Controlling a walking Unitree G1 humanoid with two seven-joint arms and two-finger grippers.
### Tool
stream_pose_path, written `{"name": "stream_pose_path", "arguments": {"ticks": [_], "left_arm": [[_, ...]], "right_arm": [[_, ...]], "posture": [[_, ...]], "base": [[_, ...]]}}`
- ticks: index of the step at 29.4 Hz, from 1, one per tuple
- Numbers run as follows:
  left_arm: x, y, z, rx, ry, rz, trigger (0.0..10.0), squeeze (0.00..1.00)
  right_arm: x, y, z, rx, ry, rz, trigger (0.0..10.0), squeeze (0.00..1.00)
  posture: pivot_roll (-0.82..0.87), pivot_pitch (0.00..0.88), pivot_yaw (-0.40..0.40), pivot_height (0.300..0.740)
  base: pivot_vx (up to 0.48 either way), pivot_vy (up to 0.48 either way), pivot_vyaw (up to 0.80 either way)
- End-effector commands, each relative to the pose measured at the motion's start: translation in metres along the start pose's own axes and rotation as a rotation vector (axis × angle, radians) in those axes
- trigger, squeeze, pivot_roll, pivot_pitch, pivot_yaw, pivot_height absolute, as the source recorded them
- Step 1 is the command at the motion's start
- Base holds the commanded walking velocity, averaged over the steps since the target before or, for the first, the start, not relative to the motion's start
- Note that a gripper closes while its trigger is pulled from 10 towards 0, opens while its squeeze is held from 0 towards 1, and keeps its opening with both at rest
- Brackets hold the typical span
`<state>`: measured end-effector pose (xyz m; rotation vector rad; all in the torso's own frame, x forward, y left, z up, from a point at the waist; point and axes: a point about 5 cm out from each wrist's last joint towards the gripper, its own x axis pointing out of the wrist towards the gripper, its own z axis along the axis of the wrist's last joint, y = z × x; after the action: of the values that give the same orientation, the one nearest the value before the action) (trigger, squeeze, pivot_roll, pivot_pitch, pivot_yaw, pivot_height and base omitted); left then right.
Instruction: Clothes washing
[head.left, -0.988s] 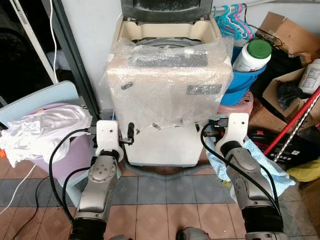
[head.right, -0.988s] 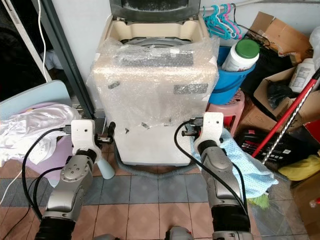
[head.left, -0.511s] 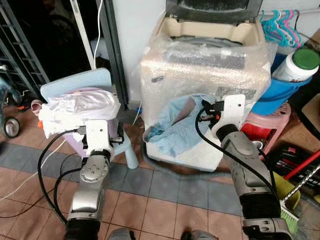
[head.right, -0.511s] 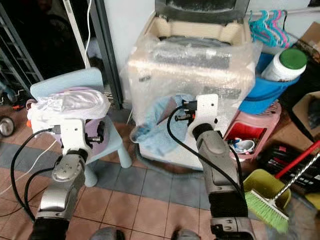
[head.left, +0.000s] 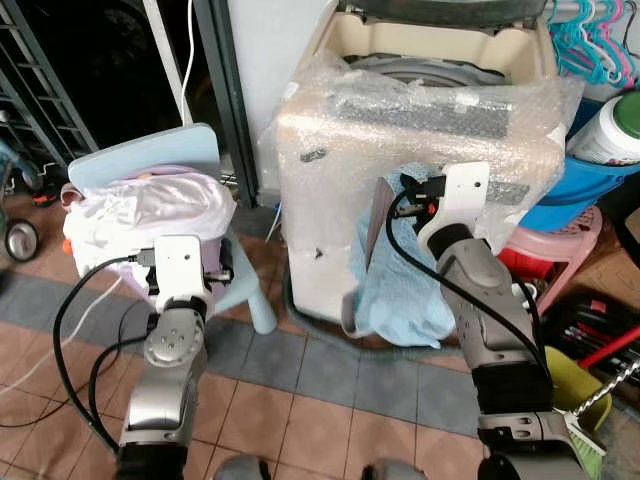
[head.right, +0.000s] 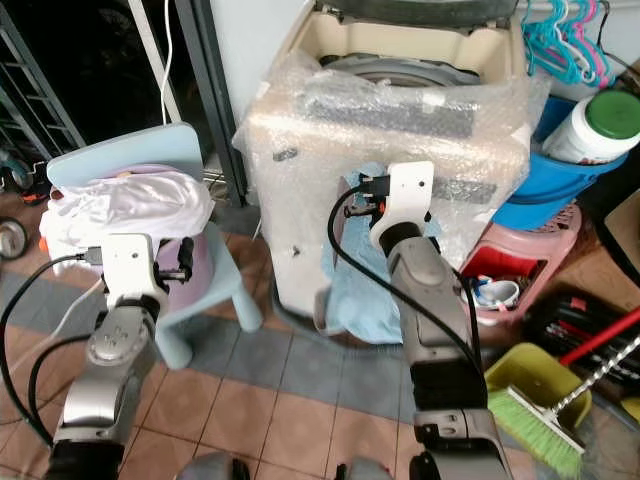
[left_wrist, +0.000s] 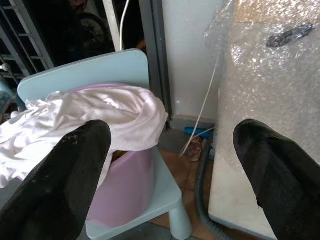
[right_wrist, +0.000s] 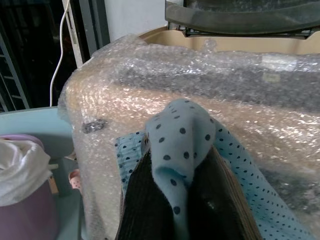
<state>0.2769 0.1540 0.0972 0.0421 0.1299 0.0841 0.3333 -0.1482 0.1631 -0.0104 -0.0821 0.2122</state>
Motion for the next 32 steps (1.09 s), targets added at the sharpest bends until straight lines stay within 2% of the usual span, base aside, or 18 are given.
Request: {"name": "stream_pose_path", "arguments": {"ticks": [1,7,8,12,16,17,18,19,20,21,23,24,26,27,30,32], "left_arm": [[-0.001,-0.005,-0.003,0.003,0.009,-0.024,10.0,0.0],[0.004,-0.012,-0.003,-0.011,0.013,-0.04,10.0,0.0],[0.006,-0.014,-0.002,-0.02,0.013,-0.048,10.0,0.0],[0.007,-0.018,-0.001,-0.031,0.02,-0.055,10.0,0.0],[0.009,-0.018,-0.001,-0.025,0.015,-0.06,10.0,0.0],[0.009,-0.018,-0.001,-0.022,0.014,-0.062,10.0,0.0],[0.009,-0.018,-0.001,-0.022,0.014,-0.062,10.0,0.0],[0.01,-0.019,-0.001,-0.02,0.013,-0.064,10.0,0.0],[0.011,-0.019,-0.001,-0.022,0.013,-0.065,10.0,0.0],[0.011,-0.019,-0.001,-0.022,0.013,-0.065,10.0,0.0],[0.011,-0.02,-0.001,-0.023,0.012,-0.067,10.0,0.0],[0.011,-0.02,-0.001,-0.023,0.012,-0.068,10.0,0.0],[0.011,-0.021,-0.001,-0.022,0.013,-0.068,10.0,0.0],[0.011,-0.023,-0.001,-0.023,0.017,-0.065,10.0,0.0],[0.011,-0.025,-0.001,-0.022,0.018,-0.064,10.0,0.0],[0.01,-0.025,-0.002,-0.023,0.022,-0.062,10.0,0.0]], "right_arm": [[0.0,-0.004,0.005,-0.044,-0.026,0.0,10.0,0.0],[0.007,-0.007,0.016,-0.122,-0.076,0.043,10.0,0.0],[0.011,-0.005,0.025,-0.164,-0.102,0.094,10.0,0.0],[0.017,0.0,0.038,-0.218,-0.138,0.186,10.0,0.0],[0.029,0.003,0.067,-0.246,-0.203,0.295,10.0,0.0],[0.038,0.001,0.087,-0.237,-0.245,0.327,10.0,0.0],[0.038,0.001,0.087,-0.237,-0.245,0.327,10.0,0.0],[0.047,-0.004,0.109,-0.23,-0.291,0.339,10.0,0.0],[0.054,-0.01,0.131,-0.244,-0.345,0.327,10.0,0.0],[0.054,-0.01,0.131,-0.244,-0.345,0.327,10.0,0.0],[0.063,-0.027,0.179,-0.237,-0.47,0.213,10.0,0.0],[0.064,-0.036,0.2,-0.23,-0.532,0.135,10.0,0.0],[0.061,-0.048,0.229,-0.208,-0.621,0.032,10.0,0.0],[0.055,-0.058,0.254,-0.169,-0.706,-0.036,10.0,0.0],[0.05,-0.067,0.27,-0.144,-0.76,-0.083,10.0,0.0],[0.053,-0.069,0.262,-0.126,-0.731,-0.077,10.0,0.0]], "posture": [[-0.04,0.0,0.015,0.74],[-0.04,0.0,0.023,0.74],[-0.04,0.0,0.026,0.74],[-0.04,0.0,0.028,0.74],[-0.04,0.0,0.031,0.74],[-0.04,0.0,0.032,0.74],[-0.04,0.0,0.032,0.74],[-0.04,0.0,0.032,0.74],[-0.04,0.0,0.033,0.74],[-0.04,0.0,0.033,0.74],[-0.04,0.0,0.033,0.74],[-0.04,0.0,0.032,0.74],[-0.04,0.0,0.027,0.74],[-0.03,0.0,0.022,0.74],[-0.03,0.0,0.017,0.74],[-0.03,0.0,0.016,0.74]], "base": [[0.458,0.0,0.0],[0.458,0.0,0.0],[0.454,0.0,0.0],[0.442,0.0,0.0],[0.375,0.299,0.0],[0.375,0.3,0.0],[0.375,0.3,0.0],[0.375,0.3,0.0],[0.375,0.3,0.0],[0.375,0.3,0.0],[0.375,0.298,0.0],[0.368,0.307,0.0],[0.341,0.304,0.0],[0.0,0.0,0.0],[0.0,0.0,0.0],[0.0,0.0,0.0]]}}
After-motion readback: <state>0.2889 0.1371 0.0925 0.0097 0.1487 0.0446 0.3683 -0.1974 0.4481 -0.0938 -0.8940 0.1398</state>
